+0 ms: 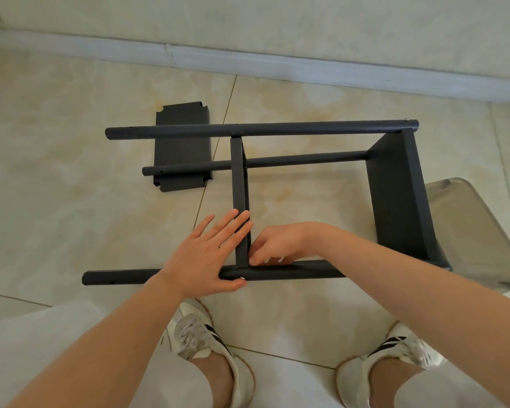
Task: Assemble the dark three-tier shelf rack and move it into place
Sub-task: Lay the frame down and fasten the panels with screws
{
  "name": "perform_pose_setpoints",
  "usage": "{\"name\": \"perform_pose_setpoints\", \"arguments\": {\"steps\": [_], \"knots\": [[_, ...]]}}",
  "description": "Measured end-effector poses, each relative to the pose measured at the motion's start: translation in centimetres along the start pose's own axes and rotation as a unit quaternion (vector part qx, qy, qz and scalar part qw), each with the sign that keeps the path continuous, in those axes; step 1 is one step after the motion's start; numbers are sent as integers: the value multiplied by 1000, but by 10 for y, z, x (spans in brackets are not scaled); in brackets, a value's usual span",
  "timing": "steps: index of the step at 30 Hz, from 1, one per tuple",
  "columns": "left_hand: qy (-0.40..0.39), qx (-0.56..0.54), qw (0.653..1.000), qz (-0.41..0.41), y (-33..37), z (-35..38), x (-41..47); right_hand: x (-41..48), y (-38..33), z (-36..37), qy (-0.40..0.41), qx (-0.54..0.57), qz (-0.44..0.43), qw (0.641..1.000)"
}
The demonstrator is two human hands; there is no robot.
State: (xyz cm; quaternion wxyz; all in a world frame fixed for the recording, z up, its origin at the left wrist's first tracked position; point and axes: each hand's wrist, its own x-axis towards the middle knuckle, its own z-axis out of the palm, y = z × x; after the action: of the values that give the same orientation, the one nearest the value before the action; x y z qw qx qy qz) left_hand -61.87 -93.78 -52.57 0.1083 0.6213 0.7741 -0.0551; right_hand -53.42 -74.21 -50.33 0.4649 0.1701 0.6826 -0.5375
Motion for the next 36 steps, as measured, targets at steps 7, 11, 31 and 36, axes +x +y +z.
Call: {"name": "perform_pose_setpoints", "arguments": {"steps": [7, 11, 31, 36], "knots": [[-27, -107, 981, -158, 47, -2, -11, -24, -9, 14, 40, -220, -15, 975], [104, -334, 898, -267, 86, -5, -20, -29, -8, 21, 57, -250, -23, 966], [290, -830, 112, -463, 85, -3, -21, -45, -7, 22, 115, -268, -57, 955], [298, -835, 124, -446, 78, -4, -23, -47, -7, 23, 115, -270, -60, 954]]}}
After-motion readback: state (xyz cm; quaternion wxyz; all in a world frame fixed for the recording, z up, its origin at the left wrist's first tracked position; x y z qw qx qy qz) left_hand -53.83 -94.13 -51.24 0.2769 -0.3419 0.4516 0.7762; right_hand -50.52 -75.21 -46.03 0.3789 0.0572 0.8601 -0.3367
